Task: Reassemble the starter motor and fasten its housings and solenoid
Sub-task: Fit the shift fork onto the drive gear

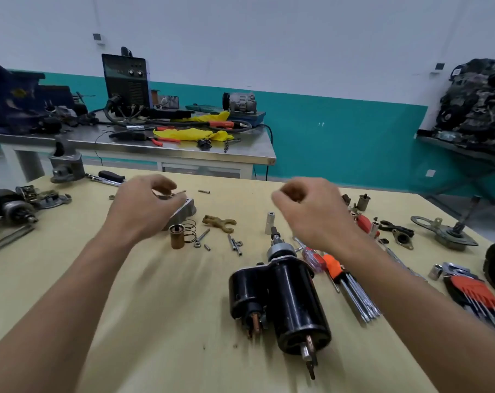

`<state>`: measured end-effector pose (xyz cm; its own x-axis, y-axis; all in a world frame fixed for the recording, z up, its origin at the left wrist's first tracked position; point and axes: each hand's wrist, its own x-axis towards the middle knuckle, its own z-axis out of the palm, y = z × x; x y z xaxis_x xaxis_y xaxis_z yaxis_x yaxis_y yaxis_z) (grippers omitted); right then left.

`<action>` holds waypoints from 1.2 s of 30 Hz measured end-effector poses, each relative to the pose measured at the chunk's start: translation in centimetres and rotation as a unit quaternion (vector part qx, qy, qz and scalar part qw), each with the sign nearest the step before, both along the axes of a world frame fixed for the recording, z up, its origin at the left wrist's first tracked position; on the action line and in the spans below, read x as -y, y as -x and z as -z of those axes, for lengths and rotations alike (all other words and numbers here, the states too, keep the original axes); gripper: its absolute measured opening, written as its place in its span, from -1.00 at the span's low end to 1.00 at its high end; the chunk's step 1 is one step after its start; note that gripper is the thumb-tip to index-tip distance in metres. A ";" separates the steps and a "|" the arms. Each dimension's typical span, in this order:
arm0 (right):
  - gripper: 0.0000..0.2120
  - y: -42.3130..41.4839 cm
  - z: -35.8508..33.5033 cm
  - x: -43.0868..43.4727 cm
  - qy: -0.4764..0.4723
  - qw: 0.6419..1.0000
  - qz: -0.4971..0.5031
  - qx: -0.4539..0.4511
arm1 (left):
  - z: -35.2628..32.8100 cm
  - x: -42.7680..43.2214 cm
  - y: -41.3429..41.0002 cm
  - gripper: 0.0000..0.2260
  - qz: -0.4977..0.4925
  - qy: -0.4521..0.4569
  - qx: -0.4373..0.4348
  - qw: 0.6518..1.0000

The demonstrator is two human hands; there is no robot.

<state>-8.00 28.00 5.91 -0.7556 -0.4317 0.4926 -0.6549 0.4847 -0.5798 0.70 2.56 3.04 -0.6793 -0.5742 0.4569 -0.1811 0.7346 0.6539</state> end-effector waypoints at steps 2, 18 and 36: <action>-0.86 1.4 -0.2 3.9 -0.119 0.992 -0.049 -0.006 | 1.5 0.7 0.1 -0.63 0.011 0.010 0.091 0.996; -0.76 3.9 3.7 16.8 -0.381 0.896 -0.220 -0.059 | 5.0 0.9 0.5 -0.67 -0.001 -0.054 0.098 0.994; -0.08 2.5 0.5 12.8 -0.263 0.944 -0.197 0.034 | 3.3 -0.5 0.8 -0.75 0.162 -0.448 -0.182 0.860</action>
